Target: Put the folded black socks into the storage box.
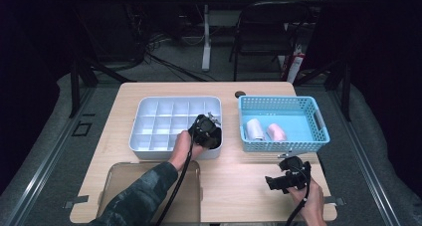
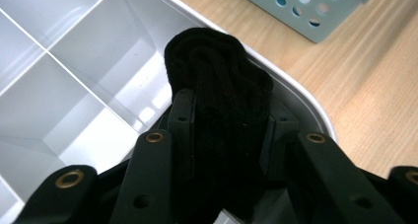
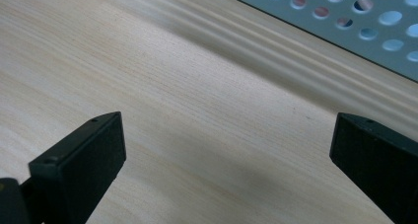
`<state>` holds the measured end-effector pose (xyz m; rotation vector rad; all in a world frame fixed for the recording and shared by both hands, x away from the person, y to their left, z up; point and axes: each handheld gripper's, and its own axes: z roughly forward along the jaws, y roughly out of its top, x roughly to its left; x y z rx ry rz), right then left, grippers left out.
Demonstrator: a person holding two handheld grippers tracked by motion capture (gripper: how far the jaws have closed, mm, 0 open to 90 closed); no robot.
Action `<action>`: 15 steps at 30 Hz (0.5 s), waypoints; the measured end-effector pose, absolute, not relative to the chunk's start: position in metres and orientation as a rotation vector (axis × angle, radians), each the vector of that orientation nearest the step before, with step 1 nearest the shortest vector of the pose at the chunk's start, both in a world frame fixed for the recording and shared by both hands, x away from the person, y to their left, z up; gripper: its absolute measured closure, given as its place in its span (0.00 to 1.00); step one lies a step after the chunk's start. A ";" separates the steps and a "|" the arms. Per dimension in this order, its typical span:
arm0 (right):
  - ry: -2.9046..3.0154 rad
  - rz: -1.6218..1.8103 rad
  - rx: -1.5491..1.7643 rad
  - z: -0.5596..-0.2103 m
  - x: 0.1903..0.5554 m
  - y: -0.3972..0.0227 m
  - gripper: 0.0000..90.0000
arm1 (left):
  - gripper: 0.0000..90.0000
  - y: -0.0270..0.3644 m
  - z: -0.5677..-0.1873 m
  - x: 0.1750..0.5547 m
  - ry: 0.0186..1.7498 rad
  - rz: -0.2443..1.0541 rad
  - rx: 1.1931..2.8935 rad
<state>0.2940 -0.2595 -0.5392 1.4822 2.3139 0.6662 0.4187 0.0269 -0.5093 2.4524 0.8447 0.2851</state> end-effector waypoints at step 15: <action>2.303 0.665 1.478 -0.538 0.294 -0.260 0.00 | 0.62 0.029 -0.505 0.421 0.864 0.240 2.431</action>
